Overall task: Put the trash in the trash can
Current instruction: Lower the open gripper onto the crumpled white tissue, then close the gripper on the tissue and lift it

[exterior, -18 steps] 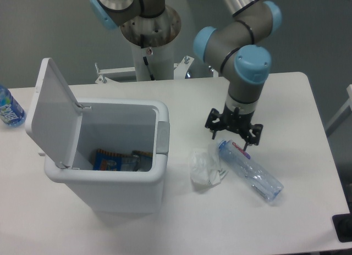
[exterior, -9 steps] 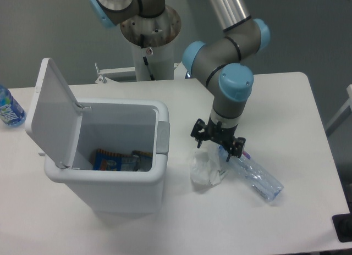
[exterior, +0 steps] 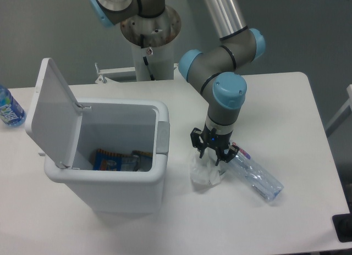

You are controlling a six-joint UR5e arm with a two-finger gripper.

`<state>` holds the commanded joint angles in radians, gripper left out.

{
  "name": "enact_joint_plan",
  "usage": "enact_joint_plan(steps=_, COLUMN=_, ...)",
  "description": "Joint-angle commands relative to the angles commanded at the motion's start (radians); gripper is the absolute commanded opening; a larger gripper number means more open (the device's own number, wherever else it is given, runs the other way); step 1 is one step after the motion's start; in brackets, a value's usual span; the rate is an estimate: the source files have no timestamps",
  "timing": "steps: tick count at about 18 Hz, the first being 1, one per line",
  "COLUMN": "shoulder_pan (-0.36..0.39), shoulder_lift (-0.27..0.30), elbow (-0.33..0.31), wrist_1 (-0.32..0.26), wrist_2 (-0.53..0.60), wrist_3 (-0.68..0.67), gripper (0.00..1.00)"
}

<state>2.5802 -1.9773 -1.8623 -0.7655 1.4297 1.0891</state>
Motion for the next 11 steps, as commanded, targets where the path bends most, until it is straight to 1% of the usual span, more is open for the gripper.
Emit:
enact_joint_plan(steps=2, shoulder_pan=0.000, shoulder_lift=0.002, elbow=0.006, wrist_1=-0.002, wrist_2=0.000, wrist_3=-0.020, gripper=0.01)
enact_joint_plan(steps=4, shoulder_pan=0.000, shoulder_lift=0.003, elbow=0.017, wrist_1=-0.002, wrist_2=-0.002, wrist_3=-0.067, gripper=0.00)
enact_joint_plan(steps=8, shoulder_pan=0.005, shoulder_lift=0.006, elbow=0.051, wrist_1=-0.003, wrist_2=-0.014, wrist_3=-0.115, gripper=0.00)
enact_joint_plan(steps=9, shoulder_pan=0.006, shoulder_lift=0.008, elbow=0.064, wrist_1=-0.003, wrist_2=-0.018, wrist_3=-0.136, gripper=0.00)
enact_joint_plan(steps=11, shoulder_pan=0.008, shoulder_lift=0.005, elbow=0.106, wrist_1=-0.006, wrist_2=-0.070, wrist_3=-0.198, gripper=0.00)
